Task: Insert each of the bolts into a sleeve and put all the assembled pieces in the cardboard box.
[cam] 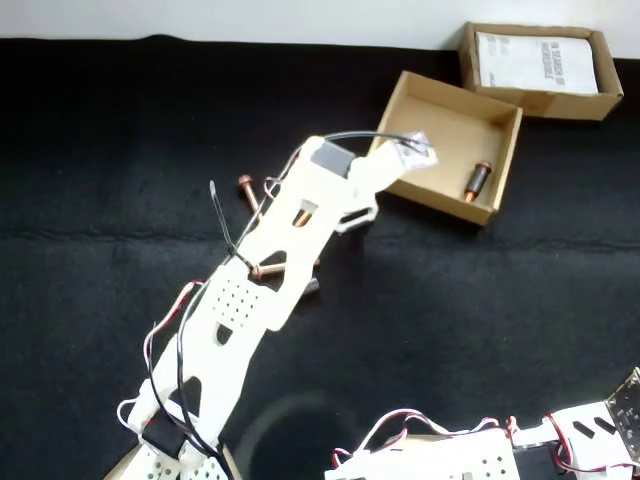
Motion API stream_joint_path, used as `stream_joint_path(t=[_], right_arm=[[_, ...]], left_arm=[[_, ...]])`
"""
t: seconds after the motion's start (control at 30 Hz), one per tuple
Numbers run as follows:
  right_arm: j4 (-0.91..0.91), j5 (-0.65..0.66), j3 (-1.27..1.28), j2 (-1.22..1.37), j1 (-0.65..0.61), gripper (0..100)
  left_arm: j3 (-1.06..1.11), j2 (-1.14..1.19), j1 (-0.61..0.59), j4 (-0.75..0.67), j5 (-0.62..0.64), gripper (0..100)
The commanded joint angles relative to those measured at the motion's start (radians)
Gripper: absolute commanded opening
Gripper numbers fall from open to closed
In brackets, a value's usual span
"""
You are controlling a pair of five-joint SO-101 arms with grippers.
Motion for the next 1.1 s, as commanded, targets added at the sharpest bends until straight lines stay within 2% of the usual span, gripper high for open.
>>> stream_joint_path(t=[0.0,0.07,0.27,0.53,0.67,0.77,0.87,1.07], right_arm=[[-0.019,0.014,0.120,-0.025,0.004,0.7],[-0.019,0.014,0.120,-0.025,0.004,0.7],[-0.019,0.014,0.120,-0.025,0.002,0.7],[0.024,0.006,0.122,-0.025,-0.048,0.7],[0.038,0.006,0.122,-0.025,-0.159,0.7],[0.038,0.006,0.122,-0.025,-0.282,0.7],[0.045,0.006,0.122,-0.022,-0.414,0.7],[0.177,0.006,0.122,-0.024,-0.674,0.7]], left_arm=[[-0.074,0.028,0.013,-0.032,-0.011,7],[-0.090,0.038,0.015,-0.031,-0.011,0],[-0.090,0.002,0.016,0.069,-0.008,1],[-0.090,-0.237,0.074,0.278,-0.005,1],[-0.084,-0.426,0.145,0.334,0.008,1],[-0.088,-0.570,0.191,0.333,0.072,1],[-0.084,-0.685,0.239,0.333,0.074,1],[-0.087,-0.837,0.239,0.333,0.078,1]])
